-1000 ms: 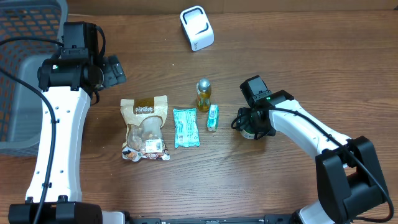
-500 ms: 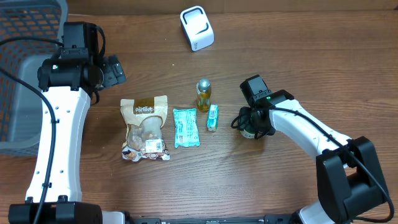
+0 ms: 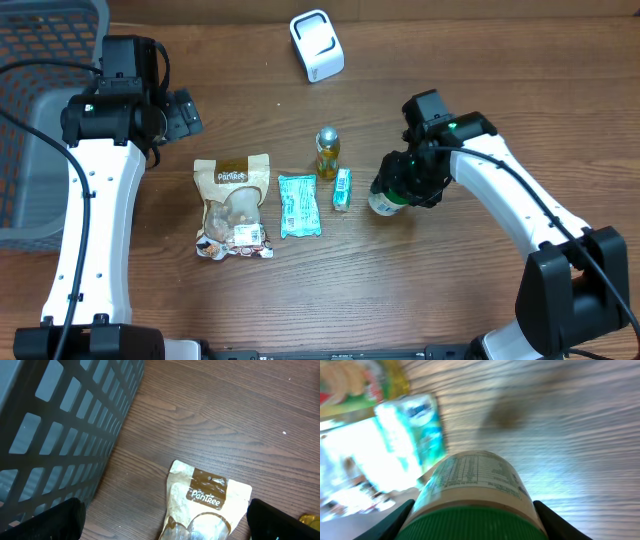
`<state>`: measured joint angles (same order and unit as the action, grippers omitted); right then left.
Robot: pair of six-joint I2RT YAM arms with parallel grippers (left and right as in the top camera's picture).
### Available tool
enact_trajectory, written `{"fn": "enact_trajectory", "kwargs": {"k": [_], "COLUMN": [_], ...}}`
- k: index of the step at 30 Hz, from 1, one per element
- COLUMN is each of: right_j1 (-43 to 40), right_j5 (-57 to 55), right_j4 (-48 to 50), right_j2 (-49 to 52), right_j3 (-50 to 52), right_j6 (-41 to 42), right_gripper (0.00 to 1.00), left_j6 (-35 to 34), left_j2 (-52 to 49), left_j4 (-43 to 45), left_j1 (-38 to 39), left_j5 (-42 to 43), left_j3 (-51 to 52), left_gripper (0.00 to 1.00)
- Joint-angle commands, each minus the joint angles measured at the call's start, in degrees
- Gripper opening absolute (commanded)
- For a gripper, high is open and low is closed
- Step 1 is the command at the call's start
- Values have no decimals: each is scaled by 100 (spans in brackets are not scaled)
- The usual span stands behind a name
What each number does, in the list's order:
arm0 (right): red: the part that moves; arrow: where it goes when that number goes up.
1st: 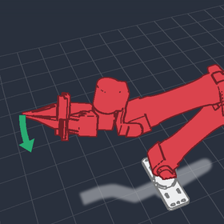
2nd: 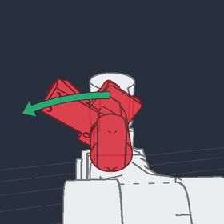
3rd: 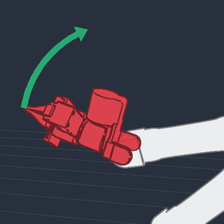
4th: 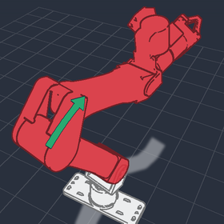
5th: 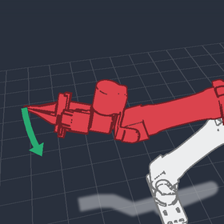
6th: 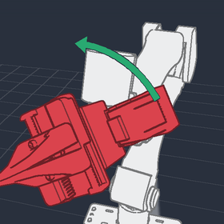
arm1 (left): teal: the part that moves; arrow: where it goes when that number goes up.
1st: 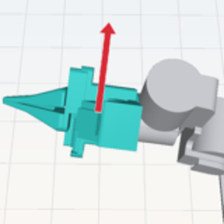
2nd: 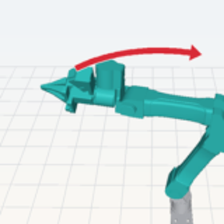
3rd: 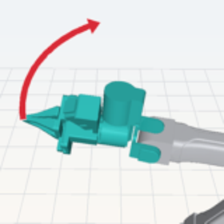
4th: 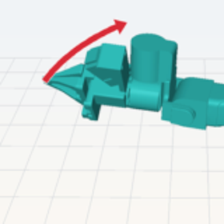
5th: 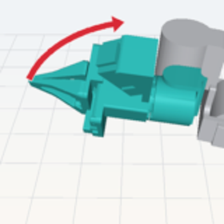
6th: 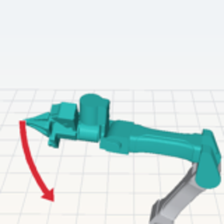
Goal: Scan the item barcode
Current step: 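Lift the jar and tilt it forward toward the table front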
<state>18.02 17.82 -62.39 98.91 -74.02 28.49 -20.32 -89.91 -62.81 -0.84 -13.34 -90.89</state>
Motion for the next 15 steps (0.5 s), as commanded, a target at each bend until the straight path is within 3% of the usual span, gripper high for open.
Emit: {"fn": "enact_trajectory", "kwargs": {"k": [1, 15], "right_j1": [-20, 17], "right_j5": [1104, 1189], "right_j4": [-149, -415], "right_j2": [-96, -96], "right_j3": [-138, -138], "right_j6": [-4, -2], "right_gripper": [34, 31], "left_j6": [151, 149], "left_j2": [20, 20], "left_j4": [2, 2], "left_j1": [11, 11], "left_j5": [-55, -55], "left_j3": [-24, -24], "left_gripper": [100, 100]}}
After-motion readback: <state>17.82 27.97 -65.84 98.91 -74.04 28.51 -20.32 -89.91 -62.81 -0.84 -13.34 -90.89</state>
